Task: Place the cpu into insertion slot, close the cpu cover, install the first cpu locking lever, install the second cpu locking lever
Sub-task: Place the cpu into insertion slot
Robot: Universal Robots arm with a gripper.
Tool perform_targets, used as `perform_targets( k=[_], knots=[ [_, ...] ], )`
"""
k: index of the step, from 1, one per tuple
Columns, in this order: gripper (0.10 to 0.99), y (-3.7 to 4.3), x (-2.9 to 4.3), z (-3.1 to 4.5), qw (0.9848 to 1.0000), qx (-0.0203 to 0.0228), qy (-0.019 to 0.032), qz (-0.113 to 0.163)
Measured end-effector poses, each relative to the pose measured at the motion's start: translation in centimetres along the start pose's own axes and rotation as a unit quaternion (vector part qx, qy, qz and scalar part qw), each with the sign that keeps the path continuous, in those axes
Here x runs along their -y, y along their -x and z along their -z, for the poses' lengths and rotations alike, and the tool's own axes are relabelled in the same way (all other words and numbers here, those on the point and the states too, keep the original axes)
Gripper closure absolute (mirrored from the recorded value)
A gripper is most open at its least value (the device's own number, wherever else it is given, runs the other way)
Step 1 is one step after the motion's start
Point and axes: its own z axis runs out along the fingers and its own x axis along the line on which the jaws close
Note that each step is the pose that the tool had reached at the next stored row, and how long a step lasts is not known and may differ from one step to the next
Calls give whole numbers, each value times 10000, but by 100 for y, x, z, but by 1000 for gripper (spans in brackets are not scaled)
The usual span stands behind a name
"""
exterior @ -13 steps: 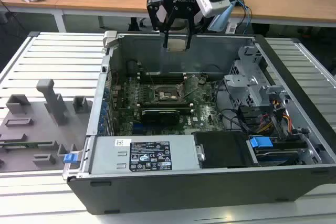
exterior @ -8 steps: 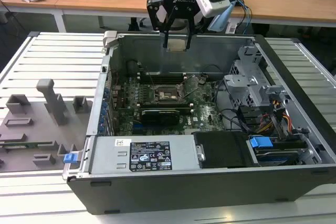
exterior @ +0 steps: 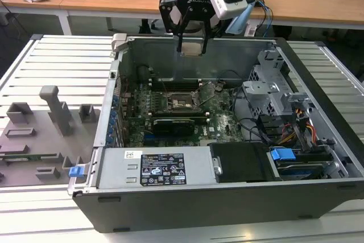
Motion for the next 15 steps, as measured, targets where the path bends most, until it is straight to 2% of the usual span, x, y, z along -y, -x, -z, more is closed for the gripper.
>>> perform_targets(
  k=[4, 15],
  knots=[
    [553, 0, 0, -4, 9997, 21, 5, -240],
    [553, 0, 1, -10, 9989, 41, 9, -462]
  ],
)
